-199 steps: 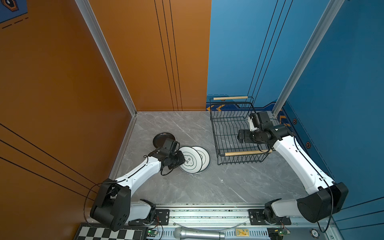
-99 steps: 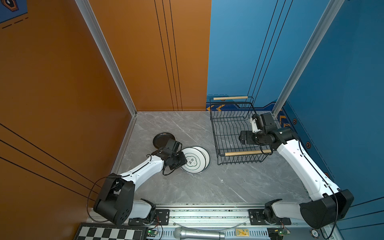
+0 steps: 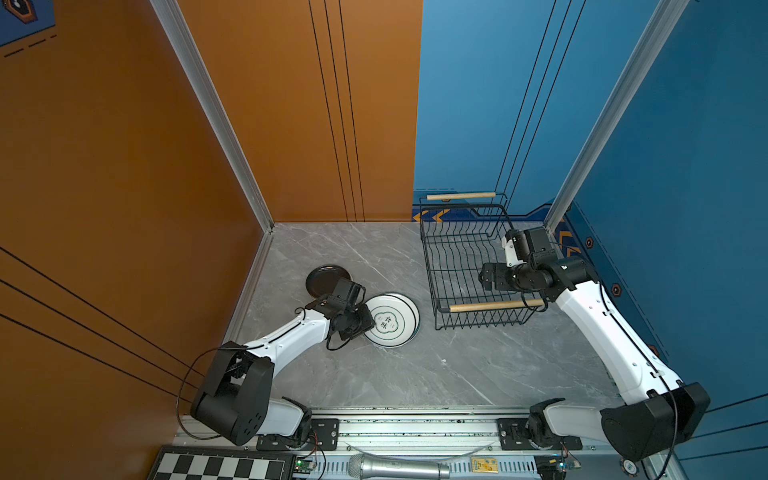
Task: Unload the plates from the dish rack
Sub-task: 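Lay the white plate onto the white plate stack with the left gripper, then release the plate and raise the left gripper while the right gripper retracts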
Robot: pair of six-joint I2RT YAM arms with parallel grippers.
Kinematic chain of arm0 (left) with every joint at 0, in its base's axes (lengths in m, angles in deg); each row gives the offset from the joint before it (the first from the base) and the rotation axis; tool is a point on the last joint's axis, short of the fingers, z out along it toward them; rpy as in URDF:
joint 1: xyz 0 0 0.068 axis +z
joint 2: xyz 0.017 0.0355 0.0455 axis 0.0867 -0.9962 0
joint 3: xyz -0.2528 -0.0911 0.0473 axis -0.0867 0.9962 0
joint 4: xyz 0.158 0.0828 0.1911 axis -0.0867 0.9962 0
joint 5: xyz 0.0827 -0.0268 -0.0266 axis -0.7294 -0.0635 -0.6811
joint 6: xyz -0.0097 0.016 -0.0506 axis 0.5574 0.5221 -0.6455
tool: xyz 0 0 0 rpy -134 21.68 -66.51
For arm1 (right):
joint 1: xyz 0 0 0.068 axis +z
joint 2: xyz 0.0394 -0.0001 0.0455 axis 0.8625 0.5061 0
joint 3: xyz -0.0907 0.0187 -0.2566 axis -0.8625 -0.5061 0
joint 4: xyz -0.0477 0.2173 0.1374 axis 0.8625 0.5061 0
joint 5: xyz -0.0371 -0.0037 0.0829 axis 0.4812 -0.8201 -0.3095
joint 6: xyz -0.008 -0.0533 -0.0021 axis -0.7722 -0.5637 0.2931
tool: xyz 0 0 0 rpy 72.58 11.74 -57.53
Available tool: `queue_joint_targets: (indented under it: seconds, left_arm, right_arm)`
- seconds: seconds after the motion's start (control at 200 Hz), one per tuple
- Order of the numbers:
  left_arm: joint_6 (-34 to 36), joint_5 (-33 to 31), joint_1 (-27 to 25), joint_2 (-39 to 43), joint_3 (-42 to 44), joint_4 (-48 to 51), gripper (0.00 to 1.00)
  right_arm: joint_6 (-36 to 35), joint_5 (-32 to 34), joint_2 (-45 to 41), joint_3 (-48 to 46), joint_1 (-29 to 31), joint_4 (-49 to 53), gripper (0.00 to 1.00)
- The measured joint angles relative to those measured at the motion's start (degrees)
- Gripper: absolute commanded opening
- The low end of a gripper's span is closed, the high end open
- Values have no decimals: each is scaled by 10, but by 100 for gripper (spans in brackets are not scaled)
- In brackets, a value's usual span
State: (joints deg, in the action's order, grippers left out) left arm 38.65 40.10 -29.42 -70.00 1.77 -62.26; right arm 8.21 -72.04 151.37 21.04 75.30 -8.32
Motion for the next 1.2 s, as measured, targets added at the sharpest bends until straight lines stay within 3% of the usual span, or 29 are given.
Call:
queue_joint_targets:
  seconds: [0.215,0.581,0.691,1.201]
  left_arm:
    - [0,0,-6,-11,0,0,49]
    - [0,-13,-11,-17,-17,3,51]
    - [2,-15,-12,-20,-21,5,56]
    - [5,-30,-26,-22,-43,28,58]
  right_arm:
    - [0,-1,-6,-5,-5,0,100]
    - [0,-5,-8,-12,-8,0,100]
    - [0,-9,-8,-16,-8,0,100]
    - [0,-14,-8,-18,-9,0,100]
